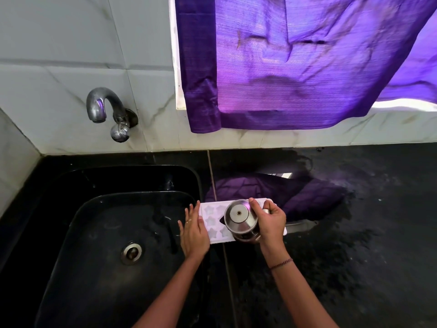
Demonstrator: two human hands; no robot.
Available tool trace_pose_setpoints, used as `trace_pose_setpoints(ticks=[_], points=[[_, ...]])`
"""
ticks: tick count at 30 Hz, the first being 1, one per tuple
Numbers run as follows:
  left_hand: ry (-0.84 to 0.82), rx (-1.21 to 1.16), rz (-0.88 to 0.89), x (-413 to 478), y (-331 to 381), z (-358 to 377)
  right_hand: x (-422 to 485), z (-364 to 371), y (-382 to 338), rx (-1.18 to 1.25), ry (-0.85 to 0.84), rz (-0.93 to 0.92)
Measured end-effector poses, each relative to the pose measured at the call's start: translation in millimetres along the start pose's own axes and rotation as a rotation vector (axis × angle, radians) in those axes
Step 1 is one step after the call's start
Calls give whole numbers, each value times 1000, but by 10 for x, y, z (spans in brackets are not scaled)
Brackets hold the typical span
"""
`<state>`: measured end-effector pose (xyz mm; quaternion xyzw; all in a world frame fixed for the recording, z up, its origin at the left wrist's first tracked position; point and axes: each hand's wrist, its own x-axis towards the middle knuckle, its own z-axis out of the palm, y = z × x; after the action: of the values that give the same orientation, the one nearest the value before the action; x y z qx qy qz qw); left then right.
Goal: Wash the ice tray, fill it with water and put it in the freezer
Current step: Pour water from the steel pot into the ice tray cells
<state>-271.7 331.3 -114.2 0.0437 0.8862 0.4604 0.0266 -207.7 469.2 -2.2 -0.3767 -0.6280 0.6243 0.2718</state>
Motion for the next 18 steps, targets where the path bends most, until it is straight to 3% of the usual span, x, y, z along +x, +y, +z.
trace_pose_setpoints(ticks=[5,18], points=[[0,3,-2,4,-11,7,31,-39,88,59,-2,82],[-4,13,-13,0,0,-11,75,-163,25,-46,23,-82]])
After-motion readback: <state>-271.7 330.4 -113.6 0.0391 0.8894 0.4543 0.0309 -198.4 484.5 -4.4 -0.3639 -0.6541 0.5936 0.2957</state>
